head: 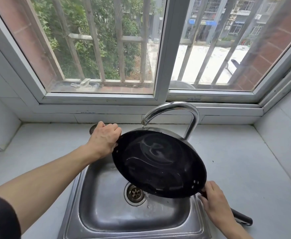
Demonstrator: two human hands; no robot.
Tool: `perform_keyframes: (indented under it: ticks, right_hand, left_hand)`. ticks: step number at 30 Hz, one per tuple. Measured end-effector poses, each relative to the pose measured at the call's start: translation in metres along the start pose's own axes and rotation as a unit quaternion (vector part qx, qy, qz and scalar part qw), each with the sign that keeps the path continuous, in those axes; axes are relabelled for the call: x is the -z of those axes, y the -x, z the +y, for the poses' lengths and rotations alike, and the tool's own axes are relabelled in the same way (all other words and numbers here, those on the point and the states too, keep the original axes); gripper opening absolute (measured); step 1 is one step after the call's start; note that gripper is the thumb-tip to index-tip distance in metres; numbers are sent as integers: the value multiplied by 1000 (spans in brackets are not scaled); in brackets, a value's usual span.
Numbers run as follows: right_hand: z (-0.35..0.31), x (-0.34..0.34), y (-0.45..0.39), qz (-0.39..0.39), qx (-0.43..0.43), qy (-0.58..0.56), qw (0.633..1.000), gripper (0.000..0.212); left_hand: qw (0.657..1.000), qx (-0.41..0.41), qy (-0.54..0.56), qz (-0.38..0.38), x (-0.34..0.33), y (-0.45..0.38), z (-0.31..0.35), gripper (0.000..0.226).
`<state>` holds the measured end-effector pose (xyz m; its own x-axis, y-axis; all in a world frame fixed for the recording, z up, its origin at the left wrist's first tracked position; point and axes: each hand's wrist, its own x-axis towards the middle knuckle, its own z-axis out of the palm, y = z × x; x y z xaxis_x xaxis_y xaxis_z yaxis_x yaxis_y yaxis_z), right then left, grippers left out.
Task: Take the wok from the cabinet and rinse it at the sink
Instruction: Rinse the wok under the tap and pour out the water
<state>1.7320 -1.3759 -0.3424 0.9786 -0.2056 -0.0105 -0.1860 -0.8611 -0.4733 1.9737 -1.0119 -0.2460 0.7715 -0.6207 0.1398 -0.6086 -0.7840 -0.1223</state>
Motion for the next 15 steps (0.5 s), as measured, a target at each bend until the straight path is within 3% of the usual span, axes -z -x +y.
perform_keyframes:
  ticks: [6, 15]
  right_hand:
    - [-6, -2, -3, 7, -1, 3, 1000, 40]
    - [-35, 5, -25, 29, 68, 21, 997, 54]
  left_hand:
    - [1000, 14, 1, 1, -3, 13, -7, 44]
    - [998, 69, -7, -3, -7, 44, -34, 49]
